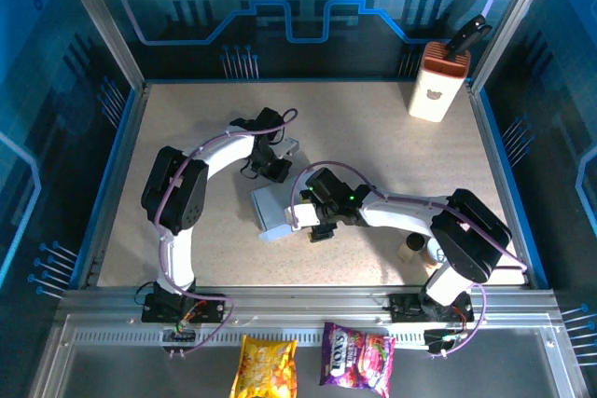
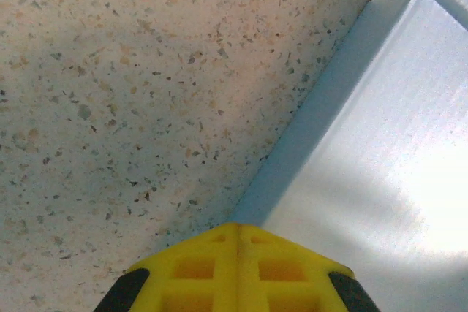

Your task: Fold the paper box

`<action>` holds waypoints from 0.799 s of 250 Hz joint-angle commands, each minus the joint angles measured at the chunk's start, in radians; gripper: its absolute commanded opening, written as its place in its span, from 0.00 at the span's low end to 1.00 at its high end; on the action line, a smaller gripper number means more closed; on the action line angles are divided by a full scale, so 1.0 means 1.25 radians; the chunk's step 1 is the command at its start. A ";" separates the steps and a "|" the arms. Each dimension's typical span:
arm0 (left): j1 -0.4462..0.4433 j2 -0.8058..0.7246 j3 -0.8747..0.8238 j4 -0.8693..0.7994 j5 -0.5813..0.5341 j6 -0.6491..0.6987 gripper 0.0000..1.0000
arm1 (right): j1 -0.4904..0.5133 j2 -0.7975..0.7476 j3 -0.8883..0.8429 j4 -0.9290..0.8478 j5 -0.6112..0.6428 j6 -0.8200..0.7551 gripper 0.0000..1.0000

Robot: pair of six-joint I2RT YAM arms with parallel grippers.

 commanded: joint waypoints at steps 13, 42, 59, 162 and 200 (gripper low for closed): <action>0.003 0.049 0.010 -0.031 -0.039 0.019 0.02 | 0.013 0.019 -0.006 0.060 0.013 -0.052 0.86; 0.004 0.057 0.018 -0.033 -0.051 0.023 0.02 | 0.016 0.014 -0.007 0.081 0.015 -0.071 0.86; 0.004 0.062 0.025 -0.037 -0.051 0.024 0.01 | 0.018 0.017 -0.005 0.094 0.026 -0.081 0.86; 0.004 0.077 0.044 -0.050 -0.037 0.023 0.03 | 0.012 0.009 0.058 0.020 -0.024 -0.111 0.79; 0.004 0.059 0.027 -0.038 -0.048 0.020 0.05 | 0.045 -0.019 0.010 -0.021 -0.035 -0.072 0.75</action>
